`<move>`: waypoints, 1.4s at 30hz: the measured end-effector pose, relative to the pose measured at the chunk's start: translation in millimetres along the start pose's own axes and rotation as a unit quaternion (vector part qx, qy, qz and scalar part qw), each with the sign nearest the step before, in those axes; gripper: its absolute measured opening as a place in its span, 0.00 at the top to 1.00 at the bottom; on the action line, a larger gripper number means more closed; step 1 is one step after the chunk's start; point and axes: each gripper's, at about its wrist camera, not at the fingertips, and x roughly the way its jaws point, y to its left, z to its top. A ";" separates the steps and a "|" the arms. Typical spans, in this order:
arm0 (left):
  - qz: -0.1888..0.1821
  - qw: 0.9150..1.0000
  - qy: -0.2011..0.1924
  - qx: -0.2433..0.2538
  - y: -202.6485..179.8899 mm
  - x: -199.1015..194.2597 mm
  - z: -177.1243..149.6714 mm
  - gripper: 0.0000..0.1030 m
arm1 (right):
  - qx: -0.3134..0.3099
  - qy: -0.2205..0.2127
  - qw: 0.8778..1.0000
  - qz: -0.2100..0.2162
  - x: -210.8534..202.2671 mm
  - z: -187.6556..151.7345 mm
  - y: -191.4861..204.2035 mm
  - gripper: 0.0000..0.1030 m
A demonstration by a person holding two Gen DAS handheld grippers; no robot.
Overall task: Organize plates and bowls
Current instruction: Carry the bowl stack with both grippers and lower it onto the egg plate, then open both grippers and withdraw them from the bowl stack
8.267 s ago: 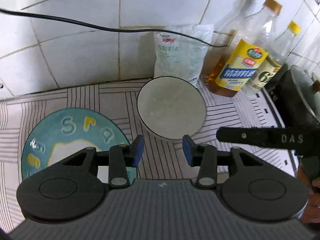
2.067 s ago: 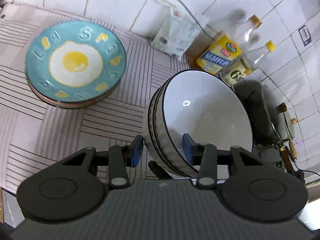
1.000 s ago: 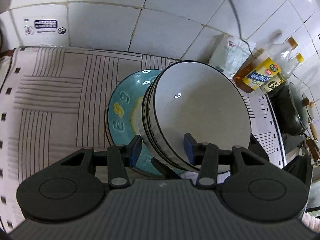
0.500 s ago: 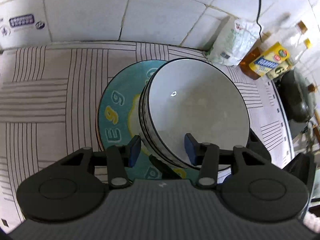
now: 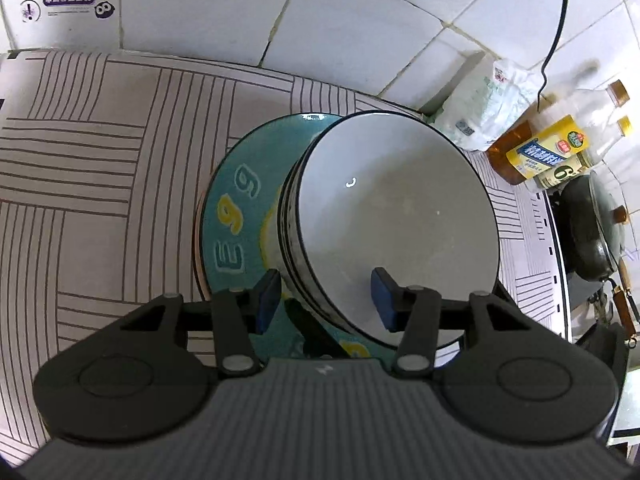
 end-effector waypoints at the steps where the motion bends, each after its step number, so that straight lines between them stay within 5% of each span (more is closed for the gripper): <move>1: 0.013 1.000 -0.006 0.009 -3.1 -1.9 -0.6 0.54 | 0.001 0.006 1.000 0.000 -1.0 2.0 0.0 0.08; 5: 0.051 0.997 -0.035 0.055 -18.5 -18.6 -5.7 0.52 | 0.015 0.044 0.999 0.005 -12.1 11.3 -2.7 0.07; 14: 0.106 0.987 -0.112 0.050 -34.9 -85.2 -32.0 0.40 | 0.034 0.037 0.999 0.016 -81.3 18.7 -14.9 0.06; 23: 0.150 0.972 -0.172 0.049 -74.9 -153.2 -70.6 0.29 | 0.036 0.013 0.999 -0.026 -145.4 25.8 -34.1 0.06; 33: 0.173 0.966 -0.192 0.032 -110.6 -211.1 -129.0 0.08 | 0.045 0.024 0.996 -0.066 -224.2 36.7 -43.9 0.05; 42: 0.224 0.957 -0.180 0.035 -126.2 -234.4 -157.4 0.04 | 0.098 0.024 0.991 -0.089 -285.4 35.4 -58.7 0.05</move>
